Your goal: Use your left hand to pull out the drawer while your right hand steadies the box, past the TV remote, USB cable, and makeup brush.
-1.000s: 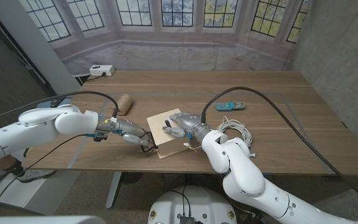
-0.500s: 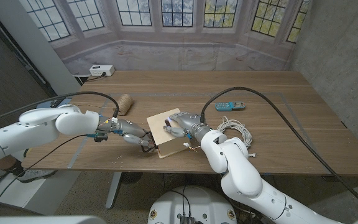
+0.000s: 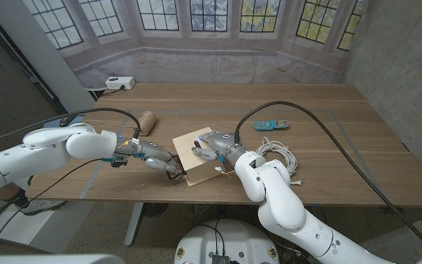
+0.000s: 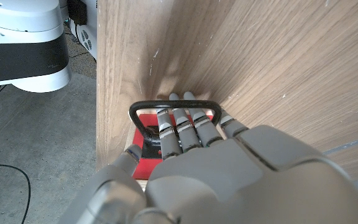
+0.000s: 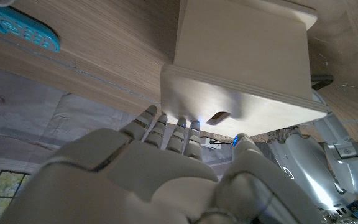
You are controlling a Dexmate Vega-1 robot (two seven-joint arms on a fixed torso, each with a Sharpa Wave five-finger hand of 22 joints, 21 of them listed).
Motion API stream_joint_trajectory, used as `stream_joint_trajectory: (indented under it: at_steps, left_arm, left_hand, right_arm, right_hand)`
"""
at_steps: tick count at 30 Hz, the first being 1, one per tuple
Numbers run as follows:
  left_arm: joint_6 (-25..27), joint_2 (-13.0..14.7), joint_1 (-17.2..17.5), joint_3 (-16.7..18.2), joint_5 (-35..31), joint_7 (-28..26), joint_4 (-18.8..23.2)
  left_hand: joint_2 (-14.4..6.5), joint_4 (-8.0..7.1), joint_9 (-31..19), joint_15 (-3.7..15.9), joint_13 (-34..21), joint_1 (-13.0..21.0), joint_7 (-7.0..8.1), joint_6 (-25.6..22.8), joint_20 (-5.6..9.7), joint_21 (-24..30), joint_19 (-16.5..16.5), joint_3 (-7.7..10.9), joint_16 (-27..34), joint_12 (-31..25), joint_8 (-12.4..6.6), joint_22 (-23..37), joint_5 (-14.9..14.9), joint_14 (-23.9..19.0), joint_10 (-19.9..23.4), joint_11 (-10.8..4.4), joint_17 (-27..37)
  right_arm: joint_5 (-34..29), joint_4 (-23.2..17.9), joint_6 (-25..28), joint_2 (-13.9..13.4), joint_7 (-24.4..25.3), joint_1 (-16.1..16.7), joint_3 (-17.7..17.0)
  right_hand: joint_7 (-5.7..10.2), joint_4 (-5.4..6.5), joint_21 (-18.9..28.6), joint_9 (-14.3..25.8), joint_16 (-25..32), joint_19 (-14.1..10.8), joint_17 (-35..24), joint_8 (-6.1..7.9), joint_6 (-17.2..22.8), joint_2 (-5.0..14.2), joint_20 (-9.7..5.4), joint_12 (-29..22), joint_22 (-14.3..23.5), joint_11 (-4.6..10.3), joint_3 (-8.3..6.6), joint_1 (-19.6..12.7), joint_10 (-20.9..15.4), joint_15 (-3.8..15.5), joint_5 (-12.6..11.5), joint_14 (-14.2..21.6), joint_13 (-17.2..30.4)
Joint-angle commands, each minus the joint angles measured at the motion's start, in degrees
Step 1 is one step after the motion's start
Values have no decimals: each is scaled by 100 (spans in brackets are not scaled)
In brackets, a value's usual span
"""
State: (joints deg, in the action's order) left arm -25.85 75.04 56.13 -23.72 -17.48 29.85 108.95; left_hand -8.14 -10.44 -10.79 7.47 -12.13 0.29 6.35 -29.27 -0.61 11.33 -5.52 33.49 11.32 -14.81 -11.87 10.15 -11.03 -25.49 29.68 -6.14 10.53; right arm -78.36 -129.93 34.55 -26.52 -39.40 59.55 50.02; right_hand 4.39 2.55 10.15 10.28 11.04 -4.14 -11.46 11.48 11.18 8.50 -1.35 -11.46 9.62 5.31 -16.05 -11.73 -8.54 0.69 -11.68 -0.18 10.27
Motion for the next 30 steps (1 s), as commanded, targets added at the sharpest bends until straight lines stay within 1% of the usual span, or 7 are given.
stream_joint_trajectory:
  at_steps: [1, 6, 15, 25, 30]
  left_arm:
    - [170, 117, 129, 67, 78, -73, 80]
    - [271, 212, 210, 109, 119, -98, 148]
    - [346, 293, 274, 138, 137, -120, 239]
    - [327, 262, 189, 105, 132, -12, 239]
    - [310, 260, 124, 103, 153, 67, 227]
  left_hand:
    - [-57, 7, -32, -15, -13, 12, -14, -2, -22, 20, -18, -24, 4, 18, 23, 9, -38, -27, 23, 17, 11]
    - [-58, 7, -32, -14, -14, 13, -9, -4, -21, 19, -19, -25, 4, 24, 23, 9, -38, -30, 27, 16, 11]
    - [-57, 8, -32, -8, -16, 14, -9, -12, -13, 20, -24, -28, 6, 32, 21, 9, -38, -40, 40, 11, 12]
    - [-57, 9, -32, -15, -18, 15, -8, -9, -13, 21, -27, -29, 3, 42, 23, 9, -39, -36, 43, 16, 12]
    - [-56, 10, -32, -14, -19, 17, -10, -4, -19, 20, -28, -30, 4, 46, 26, 8, -39, -41, 50, 6, 11]
  right_arm:
    - [-339, 139, 86, 203, -228, 42, -107]
    - [-445, 196, 179, 310, -232, 90, -176]
    - [-378, 239, 195, 339, -186, 112, -318]
    - [-317, 288, 224, 349, -155, 67, -387]
    - [-247, 356, 248, 375, -99, 5, -400]
  right_hand:
    - [-24, 46, -16, 11, 32, 56, 7, 40, 64, 60, -9, -24, 4, -7, -18, 73, -62, -64, -44, -17, 11]
    - [-46, 70, -16, 11, 23, 129, 11, 38, 97, 52, 12, -19, 5, -51, -25, 99, -102, -112, -48, -50, 10]
    - [-81, 90, -2, 11, 22, 145, 15, 31, 113, 52, 11, -8, 5, -97, -37, 118, -120, -125, -52, -62, 10]
    - [-95, 105, 11, 11, 24, 153, 19, 23, 124, 47, 9, 3, 5, -123, -47, 133, -129, -130, -55, -61, 10]
    - [-93, 111, 17, 11, 28, 155, 22, 20, 132, 44, 6, 3, 5, -113, -54, 140, -149, -131, -57, -53, 10]
